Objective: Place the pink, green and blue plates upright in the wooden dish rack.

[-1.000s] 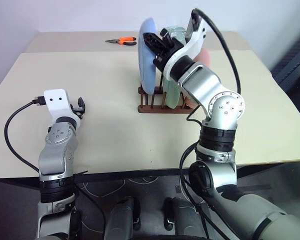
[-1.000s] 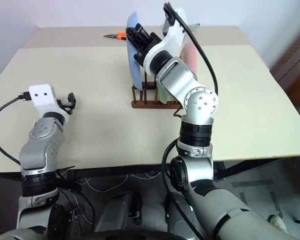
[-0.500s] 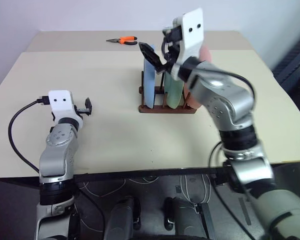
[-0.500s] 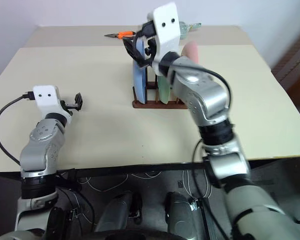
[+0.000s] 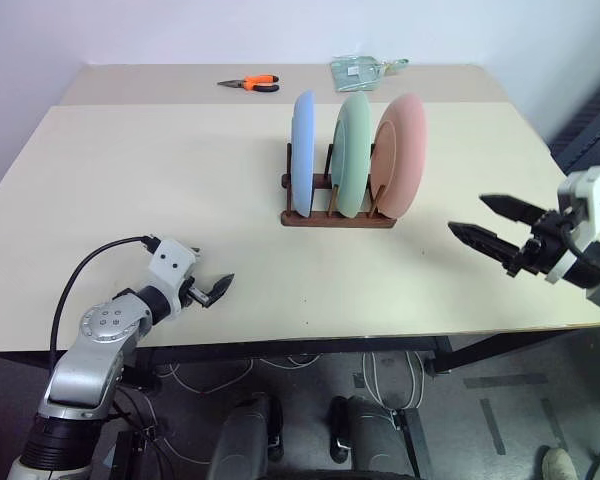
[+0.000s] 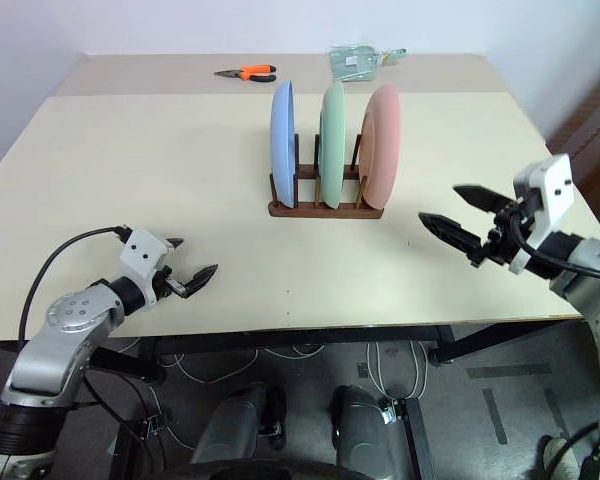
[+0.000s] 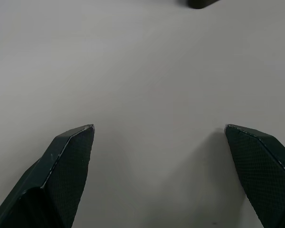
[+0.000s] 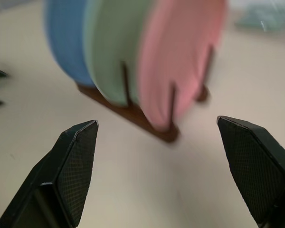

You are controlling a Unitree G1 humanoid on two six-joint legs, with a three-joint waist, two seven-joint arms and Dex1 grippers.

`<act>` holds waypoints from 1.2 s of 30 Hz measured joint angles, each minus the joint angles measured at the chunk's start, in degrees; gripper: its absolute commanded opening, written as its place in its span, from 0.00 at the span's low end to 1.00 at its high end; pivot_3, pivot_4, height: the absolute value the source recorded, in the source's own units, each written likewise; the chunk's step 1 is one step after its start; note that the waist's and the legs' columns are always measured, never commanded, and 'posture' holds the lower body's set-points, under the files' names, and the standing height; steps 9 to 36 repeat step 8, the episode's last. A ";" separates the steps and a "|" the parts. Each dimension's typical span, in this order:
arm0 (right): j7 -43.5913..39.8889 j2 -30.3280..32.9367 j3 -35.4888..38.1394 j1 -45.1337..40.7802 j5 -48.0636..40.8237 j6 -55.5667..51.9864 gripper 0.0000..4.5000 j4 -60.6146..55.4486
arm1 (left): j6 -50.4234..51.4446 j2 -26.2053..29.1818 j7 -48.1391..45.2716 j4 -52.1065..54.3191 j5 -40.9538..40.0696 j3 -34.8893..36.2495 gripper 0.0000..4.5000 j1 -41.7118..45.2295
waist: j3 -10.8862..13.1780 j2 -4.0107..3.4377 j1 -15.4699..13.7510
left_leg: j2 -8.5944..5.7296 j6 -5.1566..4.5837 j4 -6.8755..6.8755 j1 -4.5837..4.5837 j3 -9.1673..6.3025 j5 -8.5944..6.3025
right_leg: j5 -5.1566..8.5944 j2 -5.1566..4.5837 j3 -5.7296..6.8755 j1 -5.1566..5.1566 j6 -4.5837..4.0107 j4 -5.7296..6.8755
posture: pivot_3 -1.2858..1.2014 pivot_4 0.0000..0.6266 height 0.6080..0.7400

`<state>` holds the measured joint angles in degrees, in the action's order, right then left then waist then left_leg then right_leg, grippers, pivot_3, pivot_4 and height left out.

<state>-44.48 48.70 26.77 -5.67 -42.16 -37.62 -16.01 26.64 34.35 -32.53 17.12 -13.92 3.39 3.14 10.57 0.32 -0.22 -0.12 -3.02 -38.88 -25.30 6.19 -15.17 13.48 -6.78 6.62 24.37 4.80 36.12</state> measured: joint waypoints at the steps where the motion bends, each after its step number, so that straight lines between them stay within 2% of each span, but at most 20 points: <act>1: -0.34 -0.41 -0.13 0.10 0.75 1.07 0.90 0.90 | 0.00 0.14 -0.39 0.00 -0.11 0.00 1.00 0.00 | 0.00 -0.03 -0.04 | 0.00 -0.01 0.00 0.00 0.00 0.00 | 0.00 0.00 0.00 0.00 0.00 0.00 | 0.52 0.24 1.00; 8: -1.59 -3.62 -4.51 1.00 6.67 8.12 0.90 4.98 | 0.10 0.35 -1.05 0.05 -0.05 0.09 1.00 -0.28 | 0.01 -0.04 -0.55 | -0.03 -0.08 -0.11 -0.05 0.02 -0.03 | -0.01 0.01 0.03 -0.03 0.03 0.00 | 0.52 0.24 1.00; 36: -1.59 -3.62 -4.51 1.00 6.67 8.12 0.90 4.98 | 0.10 0.35 -1.05 0.05 -0.05 0.09 1.00 -0.28 | 0.01 -0.04 -0.55 | -0.03 -0.08 -0.11 -0.05 0.02 -0.03 | -0.01 0.01 0.03 -0.03 0.03 0.00 | 0.52 0.24 1.00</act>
